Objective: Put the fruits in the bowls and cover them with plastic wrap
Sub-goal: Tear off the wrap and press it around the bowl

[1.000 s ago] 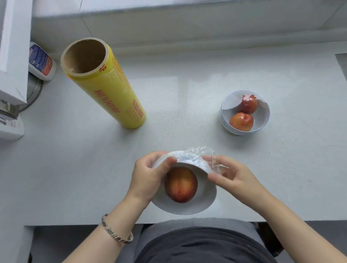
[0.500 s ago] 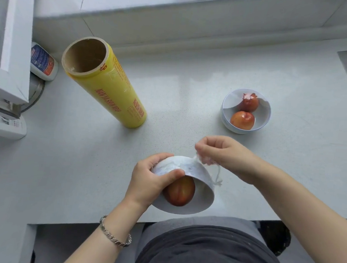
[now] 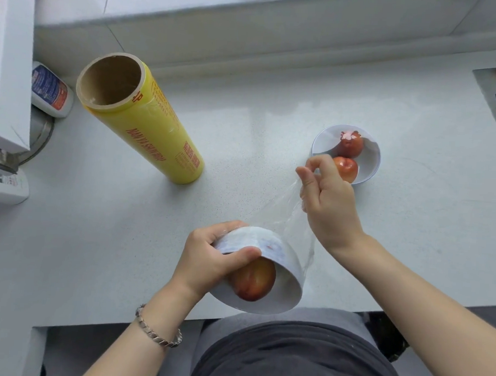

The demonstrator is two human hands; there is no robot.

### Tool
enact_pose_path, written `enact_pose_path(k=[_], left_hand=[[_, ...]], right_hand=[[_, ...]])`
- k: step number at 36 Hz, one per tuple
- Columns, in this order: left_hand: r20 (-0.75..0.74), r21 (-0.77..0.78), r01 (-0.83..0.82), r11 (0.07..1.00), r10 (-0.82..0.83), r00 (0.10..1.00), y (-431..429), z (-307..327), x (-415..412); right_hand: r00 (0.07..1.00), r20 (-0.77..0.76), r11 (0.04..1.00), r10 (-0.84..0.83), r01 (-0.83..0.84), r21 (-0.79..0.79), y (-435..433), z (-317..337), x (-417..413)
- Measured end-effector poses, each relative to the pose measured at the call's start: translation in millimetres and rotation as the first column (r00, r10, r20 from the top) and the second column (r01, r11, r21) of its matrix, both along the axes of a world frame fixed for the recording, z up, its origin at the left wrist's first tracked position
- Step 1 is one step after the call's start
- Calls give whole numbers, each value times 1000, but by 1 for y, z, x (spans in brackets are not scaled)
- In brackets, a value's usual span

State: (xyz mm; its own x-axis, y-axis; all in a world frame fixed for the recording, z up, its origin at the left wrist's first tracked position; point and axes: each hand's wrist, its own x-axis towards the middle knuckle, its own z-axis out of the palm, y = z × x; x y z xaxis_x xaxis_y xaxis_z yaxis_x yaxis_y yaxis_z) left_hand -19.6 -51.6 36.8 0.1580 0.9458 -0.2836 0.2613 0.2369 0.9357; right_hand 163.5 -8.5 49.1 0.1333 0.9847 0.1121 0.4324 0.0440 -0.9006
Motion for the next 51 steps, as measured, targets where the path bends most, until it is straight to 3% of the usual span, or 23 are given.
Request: enact_pose_path(k=[11,15,19,22,24,26,28,30,33,35,38,40,43,46,51], left_hand=[[68,174,60,983,-72,995,2,6,0],[62,191,81,978,-94,994,1,7,1],[76,205,69,976,-86,993,-1,8,0],[130,184,1,983,-26,991,-3,6,-1],[164,168,-46,985,18,986,-4,5,-3],[175,170,-74,983,44,984,-5,4,-4],[179,165,-101,981,71,981,-5,4,-6],[173,158,-130,979,102,980,-6,3,-8],[140,167,-148,975,125,982,-6,1,-9],[116,168,-157,973,139,984,-6,-2,-9],[109,154,-176,972,160,981,-5,-5,-7],[112,157,-173,972,156,981,-4,-4,-5],[117,171,-174,970,155,981,-4,-1,-2],[115,176,-184,967,165,980,-5,2,-2],[157,168,-210,963,184,970,-3,6,-1]], right_hand=[[997,65,992,28,-20,-123,2,-28,-2],[995,45,967,86,-72,-245,-4,-34,-6],[987,-30,895,159,-157,-417,-6,-39,-11],[970,-132,770,204,-243,-590,-4,-39,-13],[947,-288,677,139,-303,-671,-4,-38,-9],[919,-392,645,-45,-273,-714,-3,-37,0],[872,-414,641,-261,-164,-750,1,-33,15],[867,-376,703,-328,-42,-710,3,-27,30],[955,-263,896,-134,3,-445,-14,-5,39],[957,-269,955,105,-173,-241,-34,15,33],[861,-174,859,479,-500,-109,-56,23,16],[799,-29,793,601,-600,-107,-62,14,6],[798,35,794,601,-591,-144,-56,8,-1],[832,-103,779,546,-549,-302,-48,10,-1],[826,-319,718,464,-562,-411,-41,12,4]])
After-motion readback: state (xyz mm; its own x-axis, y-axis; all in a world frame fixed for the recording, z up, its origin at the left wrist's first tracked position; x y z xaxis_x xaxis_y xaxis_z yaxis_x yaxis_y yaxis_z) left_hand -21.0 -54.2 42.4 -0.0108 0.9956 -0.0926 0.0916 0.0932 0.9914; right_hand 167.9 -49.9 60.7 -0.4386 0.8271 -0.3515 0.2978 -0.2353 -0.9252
